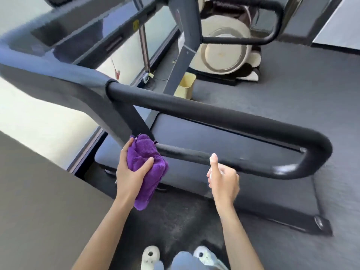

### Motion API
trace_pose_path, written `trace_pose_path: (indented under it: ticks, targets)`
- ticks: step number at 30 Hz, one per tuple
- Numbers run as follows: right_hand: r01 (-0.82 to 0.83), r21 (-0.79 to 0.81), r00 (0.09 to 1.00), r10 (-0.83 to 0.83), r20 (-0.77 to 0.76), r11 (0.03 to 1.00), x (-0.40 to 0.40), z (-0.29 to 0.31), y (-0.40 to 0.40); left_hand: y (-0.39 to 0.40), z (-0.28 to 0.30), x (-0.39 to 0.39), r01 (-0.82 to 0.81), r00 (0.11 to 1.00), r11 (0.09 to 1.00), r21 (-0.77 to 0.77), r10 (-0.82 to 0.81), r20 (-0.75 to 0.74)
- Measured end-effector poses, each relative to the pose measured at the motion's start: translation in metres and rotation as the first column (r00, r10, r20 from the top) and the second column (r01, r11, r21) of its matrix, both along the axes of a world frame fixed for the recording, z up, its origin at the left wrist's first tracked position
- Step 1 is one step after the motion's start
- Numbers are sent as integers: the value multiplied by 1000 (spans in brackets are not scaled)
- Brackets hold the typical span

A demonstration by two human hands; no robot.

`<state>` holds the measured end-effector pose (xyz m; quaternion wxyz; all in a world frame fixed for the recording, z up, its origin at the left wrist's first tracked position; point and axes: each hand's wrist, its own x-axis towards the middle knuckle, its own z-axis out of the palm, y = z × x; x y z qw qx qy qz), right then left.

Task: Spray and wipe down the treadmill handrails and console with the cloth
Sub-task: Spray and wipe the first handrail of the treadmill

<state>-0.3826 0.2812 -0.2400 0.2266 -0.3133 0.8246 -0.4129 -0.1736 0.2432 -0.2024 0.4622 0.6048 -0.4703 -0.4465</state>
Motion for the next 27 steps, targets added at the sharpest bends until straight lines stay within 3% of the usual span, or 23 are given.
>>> trace_pose_path:
  ticks: [3, 8, 17, 27]
  targets:
    - [112, 34, 993, -111, -26, 993, 26, -2, -2, -7, -2, 22, 123, 992, 992, -27, -123, 10]
    - [206, 7, 977, -206, -64, 978, 49, 8, -15, -11, -6, 44, 192, 981, 981, -29, -193, -24]
    - [232, 61, 952, -214, -221, 971, 60, 8, -29, -15, -12, 56, 251, 966, 968, 6, -250, -72]
    - [405, 64, 904, -389, -178, 912, 41, -9, -13, -17, -16, 56, 266, 958, 964, 24, -261, -119]
